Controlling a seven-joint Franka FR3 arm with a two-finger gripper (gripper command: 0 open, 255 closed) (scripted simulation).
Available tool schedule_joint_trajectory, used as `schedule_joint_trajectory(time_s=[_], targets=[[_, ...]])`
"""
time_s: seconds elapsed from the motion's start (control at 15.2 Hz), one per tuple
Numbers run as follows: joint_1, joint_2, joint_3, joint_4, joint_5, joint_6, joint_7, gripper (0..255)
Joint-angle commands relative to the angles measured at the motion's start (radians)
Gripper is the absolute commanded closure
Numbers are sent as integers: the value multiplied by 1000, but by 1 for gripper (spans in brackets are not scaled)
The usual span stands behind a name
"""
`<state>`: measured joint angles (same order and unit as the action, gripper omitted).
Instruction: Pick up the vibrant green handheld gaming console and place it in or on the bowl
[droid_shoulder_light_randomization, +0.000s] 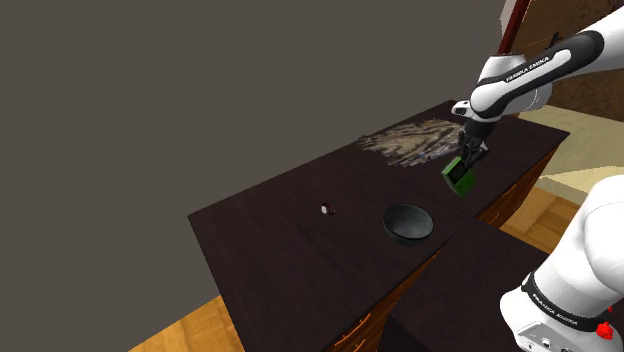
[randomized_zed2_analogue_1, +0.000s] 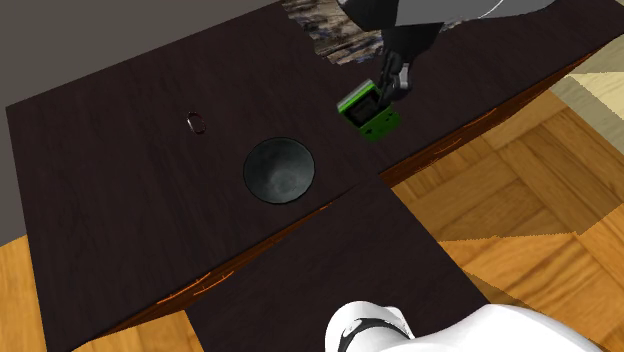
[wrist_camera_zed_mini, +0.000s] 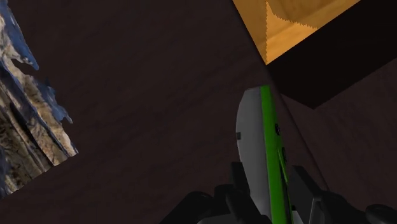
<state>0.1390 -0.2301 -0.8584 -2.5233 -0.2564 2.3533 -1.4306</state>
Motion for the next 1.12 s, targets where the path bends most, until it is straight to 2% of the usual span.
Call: schedule_joint_trajectory(time_s=[0.0,0.13,0.53,1.06], targets=[[-8,-25,13,12,-16,-33,13,255],[-13,-40,21,19,-24,-53,20,255],[-5,-164,179,-56,-65,-116,221,255],[68,-243,363,-90,-16,-186,440,255]])
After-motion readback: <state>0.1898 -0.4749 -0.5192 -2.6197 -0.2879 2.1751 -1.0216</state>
